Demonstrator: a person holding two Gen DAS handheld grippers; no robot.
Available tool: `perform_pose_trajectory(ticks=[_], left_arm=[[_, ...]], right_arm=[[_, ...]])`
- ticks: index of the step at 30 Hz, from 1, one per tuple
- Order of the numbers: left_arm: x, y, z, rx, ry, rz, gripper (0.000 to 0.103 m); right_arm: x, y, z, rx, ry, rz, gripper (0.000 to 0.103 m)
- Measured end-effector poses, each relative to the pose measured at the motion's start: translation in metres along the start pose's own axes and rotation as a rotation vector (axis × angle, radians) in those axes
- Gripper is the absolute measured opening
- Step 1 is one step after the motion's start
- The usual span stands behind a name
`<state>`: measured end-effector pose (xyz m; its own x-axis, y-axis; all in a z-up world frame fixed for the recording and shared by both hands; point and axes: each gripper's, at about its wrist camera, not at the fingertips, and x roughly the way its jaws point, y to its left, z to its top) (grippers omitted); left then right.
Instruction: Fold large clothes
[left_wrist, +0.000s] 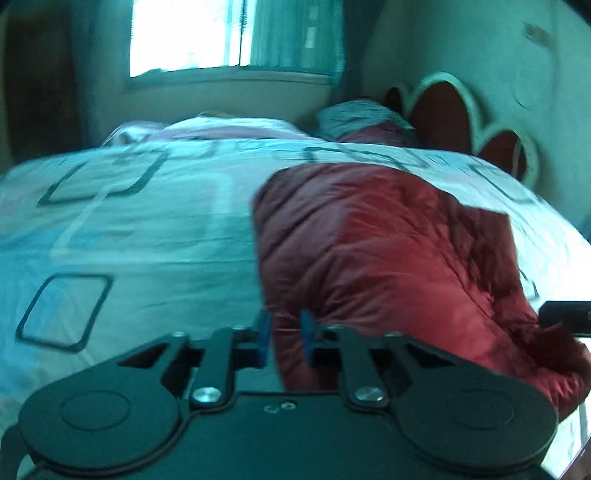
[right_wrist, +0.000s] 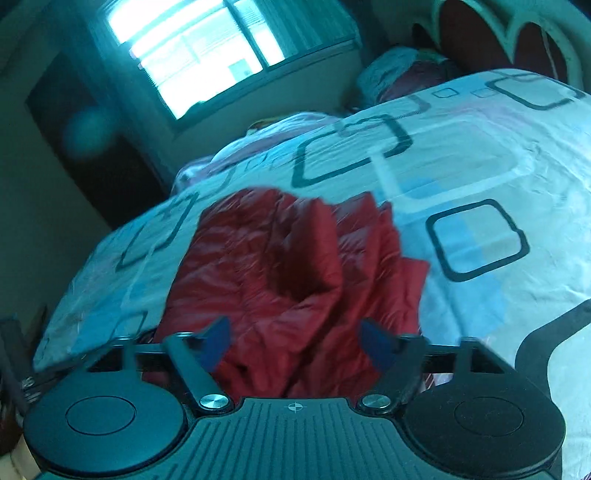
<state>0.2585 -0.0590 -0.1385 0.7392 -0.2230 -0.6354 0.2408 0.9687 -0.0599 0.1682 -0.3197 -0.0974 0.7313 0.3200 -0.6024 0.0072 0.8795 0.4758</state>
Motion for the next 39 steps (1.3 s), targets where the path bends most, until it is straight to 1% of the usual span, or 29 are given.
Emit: perform_pose_trajectory(ticks=[1,2,3,4,5,6,8,10,11,12,13,17,18,19,20,22,23,24,25,26,27,29,30,32,33,34,37,39], left_arm=[[0.002,-0.005,-0.001,0.016,0.001,-0.011,0.0],[0.004,-0.008,-0.001,0.032,0.002,-0.018,0.0],[0.007,-0.011,-0.001,0.048,0.0,-0.02,0.0],[0.007,-0.015,-0.001,0.062,-0.001,-0.022,0.0],[0.007,-0.017,0.0,0.067,0.002,-0.025,0.0],[0.007,-0.02,0.001,0.064,0.007,-0.031,0.0],[0.007,-0.022,0.001,0.063,0.011,-0.042,0.0],[0.008,-0.03,-0.001,0.097,0.008,-0.041,0.0],[0.009,-0.033,-0.004,0.116,0.004,-0.037,0.0],[0.01,-0.036,-0.006,0.128,0.003,-0.033,0.0],[0.01,-0.037,-0.008,0.127,0.004,-0.035,0.0],[0.011,-0.039,-0.008,0.131,0.009,-0.037,0.0],[0.011,-0.04,-0.009,0.13,0.009,-0.038,0.0],[0.011,-0.041,-0.01,0.135,0.008,-0.038,0.0],[0.011,-0.042,-0.01,0.141,0.008,-0.036,0.0],[0.01,-0.043,-0.011,0.15,0.008,-0.043,0.0],[0.011,-0.043,-0.011,0.147,0.011,-0.056,0.0],[0.012,-0.043,-0.012,0.143,0.014,-0.07,0.0],[0.014,-0.044,-0.014,0.146,0.015,-0.078,0.0],[0.016,-0.046,-0.016,0.158,0.013,-0.072,0.0],[0.017,-0.047,-0.017,0.165,0.013,-0.065,0.0],[0.016,-0.044,-0.014,0.147,0.024,-0.075,0.0],[0.014,-0.042,-0.011,0.134,0.028,-0.08,0.0],[0.008,-0.037,-0.006,0.111,0.024,-0.083,0.005],[0.006,-0.035,-0.005,0.104,0.019,-0.078,0.01],[0.003,-0.032,-0.004,0.091,0.01,-0.077,0.012],[-0.003,-0.027,0.001,0.06,-0.009,-0.09,0.014],[-0.004,-0.023,0.008,0.035,-0.018,-0.098,0.014]], right_arm=[[-0.002,0.0,-0.003,0.003,0.012,0.006,0.064],[-0.002,0.0,-0.006,-0.007,0.021,0.002,0.062],[-0.002,0.0,-0.008,-0.024,0.032,-0.012,0.056],[-0.001,-0.001,-0.011,-0.033,0.046,-0.026,0.04],[0.0,-0.004,-0.013,-0.029,0.056,-0.037,0.028],[-0.002,-0.007,-0.016,-0.026,0.061,-0.043,0.027],[-0.005,-0.01,-0.018,-0.026,0.07,-0.054,0.025],[-0.011,-0.014,-0.018,-0.008,0.069,-0.054,0.026],[-0.014,-0.015,-0.019,0.0,0.061,-0.068,0.028],[-0.017,-0.017,-0.018,0.013,0.061,-0.076,0.033],[-0.022,-0.02,-0.02,0.03,0.057,-0.07,0.044],[-0.026,-0.02,-0.022,0.036,0.08,-0.041,0.045],[-0.024,-0.019,-0.024,0.031,0.085,-0.05,0.044],[-0.02,-0.018,-0.027,0.02,0.091,-0.056,0.022],[-0.016,-0.019,-0.028,0.018,0.102,-0.067,0.011],[-0.016,-0.021,-0.031,-0.012,0.089,-0.102,0.01],[-0.015,-0.021,-0.035,-0.05,0.081,-0.152,0.009],[-0.008,-0.026,-0.04,-0.078,0.092,-0.193,0.009],[0.001,-0.036,-0.044,-0.046,0.122,-0.196,0.009],[0.007,-0.041,-0.046,-0.018,0.135,-0.189,0.009],[0.01,-0.04,-0.046,-0.034,0.131,-0.195,0.009],[0.009,-0.033,-0.045,-0.078,0.127,-0.226,0.009],[0.004,-0.031,-0.043,-0.082,0.114,-0.232,0.009],[-0.009,-0.027,-0.035,-0.068,0.069,-0.245,0.011],[-0.016,-0.025,-0.03,-0.061,0.04,-0.247,0.011],[-0.022,-0.021,-0.024,-0.059,0.007,-0.249,0.011],[-0.028,-0.012,-0.003,-0.069,-0.091,-0.262,0.011],[-0.02,-0.006,0.013,-0.083,-0.125,-0.271,0.011]])
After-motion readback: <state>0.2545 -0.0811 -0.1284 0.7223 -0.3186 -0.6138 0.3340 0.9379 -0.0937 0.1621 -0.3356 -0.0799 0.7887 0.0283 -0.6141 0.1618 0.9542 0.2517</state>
